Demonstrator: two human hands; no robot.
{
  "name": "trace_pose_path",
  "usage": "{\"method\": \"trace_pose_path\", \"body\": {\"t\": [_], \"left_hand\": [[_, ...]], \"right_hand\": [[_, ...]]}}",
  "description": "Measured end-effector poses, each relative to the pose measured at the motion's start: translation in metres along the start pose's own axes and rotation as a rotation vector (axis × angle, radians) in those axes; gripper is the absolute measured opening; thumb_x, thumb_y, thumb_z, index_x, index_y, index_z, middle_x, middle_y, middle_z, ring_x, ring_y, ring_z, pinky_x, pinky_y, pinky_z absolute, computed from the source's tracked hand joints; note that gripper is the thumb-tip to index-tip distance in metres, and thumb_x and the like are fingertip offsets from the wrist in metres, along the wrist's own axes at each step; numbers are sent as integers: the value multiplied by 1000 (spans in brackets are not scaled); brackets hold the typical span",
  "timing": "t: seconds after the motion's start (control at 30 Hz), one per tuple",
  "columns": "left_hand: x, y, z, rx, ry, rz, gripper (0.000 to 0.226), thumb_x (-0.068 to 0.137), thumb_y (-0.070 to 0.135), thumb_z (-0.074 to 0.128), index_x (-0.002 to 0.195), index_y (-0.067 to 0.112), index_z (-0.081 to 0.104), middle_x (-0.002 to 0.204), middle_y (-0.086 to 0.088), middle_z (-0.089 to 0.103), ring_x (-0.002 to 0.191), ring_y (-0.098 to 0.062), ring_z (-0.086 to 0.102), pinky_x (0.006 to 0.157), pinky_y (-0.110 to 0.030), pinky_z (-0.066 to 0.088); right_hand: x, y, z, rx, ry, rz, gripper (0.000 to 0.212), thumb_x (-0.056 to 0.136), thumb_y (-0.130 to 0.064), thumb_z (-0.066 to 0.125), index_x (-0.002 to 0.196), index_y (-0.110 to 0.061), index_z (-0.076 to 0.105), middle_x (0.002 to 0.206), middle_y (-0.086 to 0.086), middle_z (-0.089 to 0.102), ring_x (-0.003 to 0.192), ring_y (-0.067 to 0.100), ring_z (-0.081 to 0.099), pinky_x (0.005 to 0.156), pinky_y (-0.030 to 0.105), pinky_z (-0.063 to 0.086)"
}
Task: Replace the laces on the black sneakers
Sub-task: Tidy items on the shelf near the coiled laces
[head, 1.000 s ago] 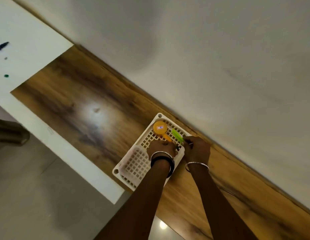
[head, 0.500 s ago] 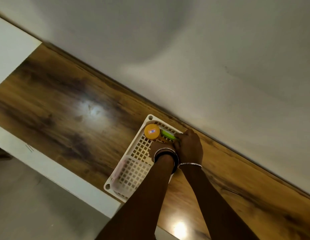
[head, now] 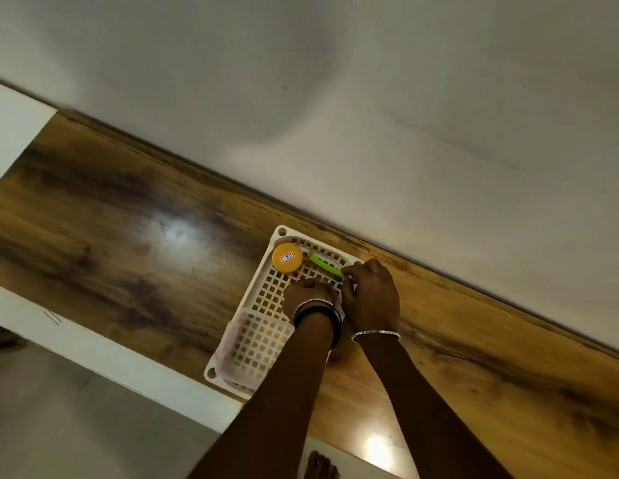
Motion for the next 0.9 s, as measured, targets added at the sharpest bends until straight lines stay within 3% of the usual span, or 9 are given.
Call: {"method": "trace_pose_path", "body": {"t": [0.13,0.23,0.37,0.47,0.63,0.73,0.9], "left_hand": [[-42,2,-11,-100,29,47,12,84,19,71,71,20,71,69,0,69,75,-22,65,79,-30,51],[-68,-7,-3,-121,-27,146,4,87,22,71,84,19,72,82,0,71,82,-22,67,87,-36,54],[-117,-32,13,-160,-164,246,11,87,21,72,78,24,68,69,-2,73,72,-28,73,80,-48,60],[-153,-54,28,-130,-238,275,15,92,9,67,82,19,65,67,-3,71,65,-23,71,72,-40,61],[-216,-104,71,-9,-351,304,13,93,6,65,84,16,66,75,-9,72,64,-20,70,68,-33,60],[-254,-145,100,35,-400,314,19,93,2,64,81,17,65,73,-7,71,60,-17,67,63,-30,57],[-316,-225,156,179,-501,293,22,94,0,61,79,15,65,73,-12,68,61,-24,64,60,-29,54]], "right_hand": [[-29,21,-12,121,81,67,17,90,-12,67,104,-12,75,98,7,63,91,25,60,73,26,40],[-62,45,-25,226,158,143,14,87,-11,70,98,-18,77,91,2,62,80,19,60,69,24,38],[-120,85,-43,316,269,266,18,79,-2,73,89,-16,75,82,1,63,66,19,60,68,21,40],[-165,119,-52,383,302,387,21,79,1,72,89,-18,76,83,-1,64,62,12,56,69,5,35],[-244,185,-66,444,363,531,23,79,2,72,89,-19,77,85,0,65,67,13,61,66,20,46],[-298,223,-77,454,383,603,21,80,1,72,88,-19,76,83,-2,63,62,2,52,65,4,36],[-392,297,-86,465,401,739,17,82,-5,74,89,-20,77,81,-3,64,57,1,51,61,3,36]]}}
Point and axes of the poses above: each hand's wrist, its own x-axis towards the middle knuckle, its own z-axis out of the palm, y = z × x, the point moved 6 cm from there along x, towards the middle knuckle
